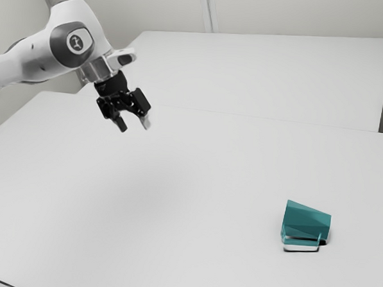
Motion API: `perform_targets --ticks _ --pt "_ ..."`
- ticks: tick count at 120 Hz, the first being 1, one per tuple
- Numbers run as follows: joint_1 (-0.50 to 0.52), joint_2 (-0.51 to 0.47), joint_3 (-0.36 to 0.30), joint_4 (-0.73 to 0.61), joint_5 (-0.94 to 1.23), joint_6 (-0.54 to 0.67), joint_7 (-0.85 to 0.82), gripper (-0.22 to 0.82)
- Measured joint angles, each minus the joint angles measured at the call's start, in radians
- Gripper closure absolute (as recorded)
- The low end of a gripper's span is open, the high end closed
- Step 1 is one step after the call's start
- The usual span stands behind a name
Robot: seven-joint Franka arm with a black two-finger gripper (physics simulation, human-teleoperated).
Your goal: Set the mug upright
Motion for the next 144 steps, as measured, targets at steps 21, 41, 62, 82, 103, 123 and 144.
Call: perform_targets --ticks 21,41,62,82,103,123,144 --pt "-0.036 -0.064 -0.001 -0.189 -0.173 0.095 0.005 0.00" --pt "-0.085 -0.052 -0.001 -0.255 -0.277 0.150 0.030 0.00" --pt "-0.118 -0.010 -0.003 -0.286 -0.363 0.189 0.071 0.00" --pt "-0.174 0.013 -0.004 -0.333 -0.460 0.228 0.114 0.00" --pt "-0.243 0.014 -0.005 -0.375 -0.554 0.273 0.151 0.00" --pt "-0.309 0.066 -0.006 -0.362 -0.608 0.320 0.180 0.00" --pt "-0.350 0.198 -0.007 -0.253 -0.635 0.372 0.204 0.00"
